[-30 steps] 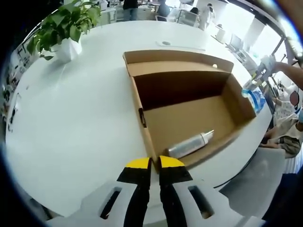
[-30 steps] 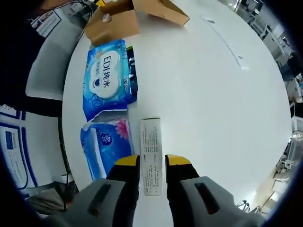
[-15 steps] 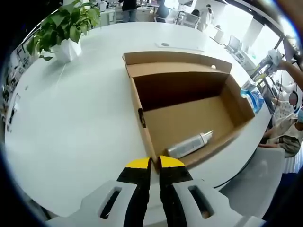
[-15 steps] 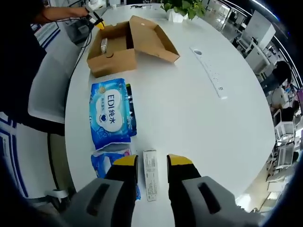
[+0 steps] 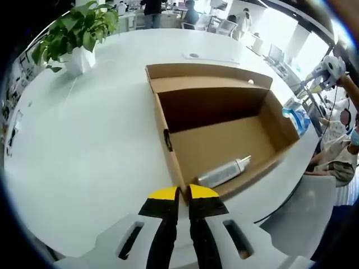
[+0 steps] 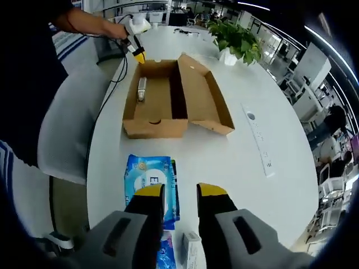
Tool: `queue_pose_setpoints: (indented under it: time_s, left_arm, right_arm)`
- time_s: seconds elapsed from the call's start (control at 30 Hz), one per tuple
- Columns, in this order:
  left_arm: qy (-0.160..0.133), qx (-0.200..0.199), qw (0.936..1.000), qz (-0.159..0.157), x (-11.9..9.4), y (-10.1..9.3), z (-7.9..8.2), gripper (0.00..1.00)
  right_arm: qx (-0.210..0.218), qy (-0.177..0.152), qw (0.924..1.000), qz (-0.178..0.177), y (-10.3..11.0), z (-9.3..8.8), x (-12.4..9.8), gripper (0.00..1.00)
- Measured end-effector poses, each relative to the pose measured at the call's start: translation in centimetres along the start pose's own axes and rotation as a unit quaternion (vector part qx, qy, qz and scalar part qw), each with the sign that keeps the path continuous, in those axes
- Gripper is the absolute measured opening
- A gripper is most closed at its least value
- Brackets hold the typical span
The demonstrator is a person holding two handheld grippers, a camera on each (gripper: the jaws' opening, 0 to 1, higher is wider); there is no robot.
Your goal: Operate the shoe box by opening the lid, removing the specified soft item, and placing it in the target area until the item is outside and the box remains undamaged.
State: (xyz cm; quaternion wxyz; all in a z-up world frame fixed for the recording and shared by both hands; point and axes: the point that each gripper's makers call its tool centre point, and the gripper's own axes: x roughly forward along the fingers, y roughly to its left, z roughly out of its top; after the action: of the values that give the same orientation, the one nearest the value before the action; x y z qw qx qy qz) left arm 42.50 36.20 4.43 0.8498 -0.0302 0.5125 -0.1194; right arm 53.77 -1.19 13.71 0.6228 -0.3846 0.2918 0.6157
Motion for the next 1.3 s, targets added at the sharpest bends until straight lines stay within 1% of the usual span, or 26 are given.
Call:
queue_pose_setpoints:
  time_s: [0.03,0.13,0.17,0.2,0.27,0.3,0.37,0.43,0.53,0.6,0.67,0.93,1.13,1.17,1.2,1.27,1.3]
  left_arm:
    - [-0.002,0.000,1.0000,-0.001,0.0,0.0,0.1,0.03]
    - [-0.002,0.002,1.0000,-0.003,0.1,-0.1,0.1,0.03]
    - [-0.003,0.003,1.0000,-0.004,0.1,-0.1,0.2,0.03]
    - [-0.003,0.003,1.0000,-0.005,0.1,0.0,0.2,0.03]
    - [-0.003,0.004,1.0000,-0.006,0.1,0.0,0.2,0.03]
    - [-0.003,0.004,1.0000,-0.008,0.1,-0.1,0.2,0.03]
    - [-0.003,0.004,0.9999,-0.009,0.2,-0.1,0.2,0.03]
    - [-0.003,0.004,0.9999,-0.010,0.2,-0.1,0.3,0.03]
    - [-0.002,0.005,0.9999,-0.012,0.3,0.1,0.4,0.03]
    - [-0.003,0.004,0.9999,-0.012,0.3,0.1,0.4,0.03]
    - [-0.004,0.004,0.9999,-0.013,0.3,0.1,0.3,0.03]
    - [-0.003,0.015,0.9997,-0.019,0.4,0.1,0.2,0.04]
    - [0.007,0.044,0.9988,-0.021,0.0,-0.4,-0.3,0.05]
    - [0.010,0.047,0.9986,-0.022,-0.1,-0.4,-0.3,0.06]
    - [0.012,0.050,0.9984,-0.022,-0.1,-0.4,-0.4,0.10]
    - [0.013,0.064,0.9976,-0.022,-0.3,-0.4,-0.4,0.21]
    - [0.017,0.071,0.9971,-0.019,-0.6,-0.4,-0.4,0.24]
  right_arm:
    - [-0.006,-0.006,1.0000,0.002,0.3,0.9,0.5,0.20]
    - [-0.009,-0.031,0.9994,0.014,1.6,4.2,2.8,0.19]
    - [-0.011,-0.034,0.9992,0.018,1.9,4.9,3.4,0.19]
    - [-0.018,-0.041,0.9985,0.030,2.7,6.1,4.4,0.19]
    - [-0.020,-0.045,0.9983,0.031,3.1,7.2,5.4,0.19]
    - [-0.025,-0.054,0.9973,0.043,3.9,8.6,6.7,0.18]
    - [-0.024,-0.061,0.9968,0.046,4.5,10.1,8.4,0.18]
    - [-0.026,-0.069,0.9958,0.055,5.0,11.2,9.7,0.17]
    - [-0.028,-0.069,0.9947,0.071,5.7,12.0,11.8,0.17]
    - [-0.036,-0.061,0.9944,0.078,5.8,12.0,12.8,0.17]
    - [-0.033,-0.059,0.9943,0.083,5.9,12.2,13.4,0.17]
    - [-0.029,-0.052,0.9933,0.099,6.5,12.3,14.9,0.17]
    - [-0.021,-0.055,0.9927,0.105,7.1,12.4,15.6,0.17]
    - [-0.020,-0.055,0.9928,0.105,7.1,12.4,15.7,0.17]
    - [-0.020,-0.055,0.9927,0.106,7.2,12.4,15.8,0.17]
    - [-0.018,-0.056,0.9927,0.106,7.3,12.3,15.9,0.17]
    - [-0.016,-0.056,0.9926,0.107,7.4,12.2,16.0,0.17]
